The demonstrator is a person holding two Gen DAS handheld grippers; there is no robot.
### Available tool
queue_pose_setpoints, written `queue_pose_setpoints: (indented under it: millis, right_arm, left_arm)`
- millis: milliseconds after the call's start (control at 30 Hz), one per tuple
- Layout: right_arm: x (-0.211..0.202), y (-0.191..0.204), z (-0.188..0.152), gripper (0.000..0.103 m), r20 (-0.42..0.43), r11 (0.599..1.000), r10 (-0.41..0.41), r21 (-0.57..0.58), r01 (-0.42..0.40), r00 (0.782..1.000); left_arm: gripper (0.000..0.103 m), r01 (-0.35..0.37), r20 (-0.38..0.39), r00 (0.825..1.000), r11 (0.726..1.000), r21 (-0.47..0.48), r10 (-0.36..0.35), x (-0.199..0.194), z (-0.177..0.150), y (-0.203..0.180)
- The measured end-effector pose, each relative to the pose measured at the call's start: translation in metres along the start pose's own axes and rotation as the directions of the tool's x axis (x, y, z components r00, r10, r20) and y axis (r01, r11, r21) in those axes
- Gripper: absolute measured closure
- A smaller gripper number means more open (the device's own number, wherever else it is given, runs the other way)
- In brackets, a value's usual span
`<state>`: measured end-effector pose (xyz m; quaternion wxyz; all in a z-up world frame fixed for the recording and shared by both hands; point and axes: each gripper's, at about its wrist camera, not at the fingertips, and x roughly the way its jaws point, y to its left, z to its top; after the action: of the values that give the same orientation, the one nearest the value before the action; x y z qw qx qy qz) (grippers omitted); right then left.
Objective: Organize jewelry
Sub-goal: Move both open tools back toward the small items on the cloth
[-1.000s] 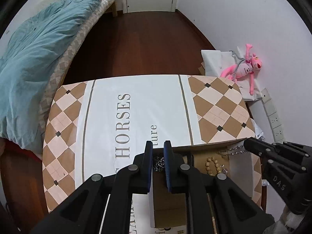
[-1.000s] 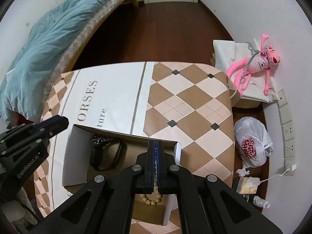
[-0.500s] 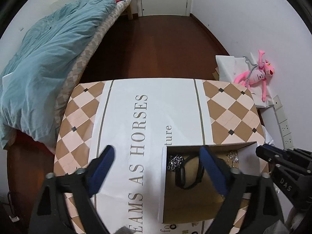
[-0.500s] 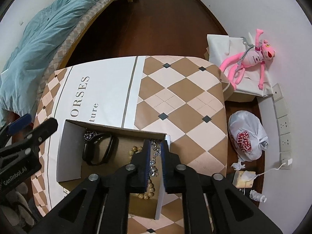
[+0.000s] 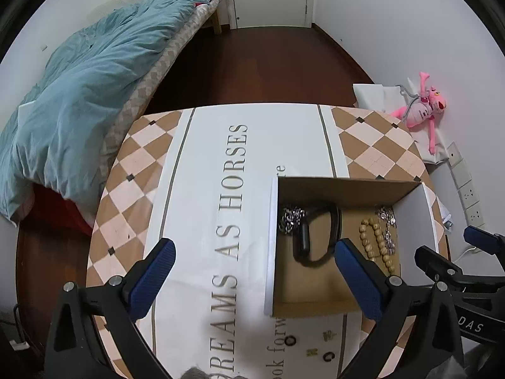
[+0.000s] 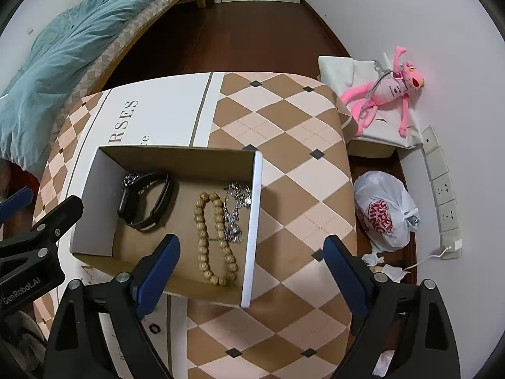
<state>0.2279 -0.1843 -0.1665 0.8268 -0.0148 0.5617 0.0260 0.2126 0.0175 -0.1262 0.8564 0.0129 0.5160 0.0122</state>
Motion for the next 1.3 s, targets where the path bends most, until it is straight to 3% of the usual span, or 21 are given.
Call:
queue_pose_setpoints:
  millis: [333, 567, 933, 1100, 1300]
  right_arm:
    - [-0.037, -0.001, -0.020, 0.005, 0.094, 0.999, -0.033, 0.029, 0.031, 0.995]
    - [-0.081, -0.002, -0.038, 0.005, 0.198, 0.997, -0.078, 0.036, 0.073, 0.977]
    - [-0.143, -0.002, -0.056, 0.005, 0.311, 0.996, -0.078, 0.057, 0.063, 0.947]
    - [-0.153, -0.003, -0.064, 0.005, 0.325, 0.997, -0.055, 0.071, 0.034, 0.944]
    - [-0.125, 0.005, -0.081, 0.005, 0.258, 0.998, 0.013, 0.063, -0.031, 0.966]
  left_arm:
    - [0.000, 0.005, 0.076, 0.997, 1.000, -0.017, -0.003, -0.039, -0.013, -0.003]
    - [0.000, 0.028, 0.147, 0.989, 0.999, -0.015, -0.025, -0.077, -0.022, -0.005]
    - [0.000, 0.061, 0.229, 0.972, 0.998, -0.033, -0.052, -0.127, -0.032, -0.004]
    - [0.000, 0.014, 0.260, 0.966, 0.999, -0.041, -0.003, -0.141, -0.037, -0.002]
    - [0.000, -0.060, 0.215, 0.974, 0.996, -0.066, 0.073, -0.117, -0.058, 0.013]
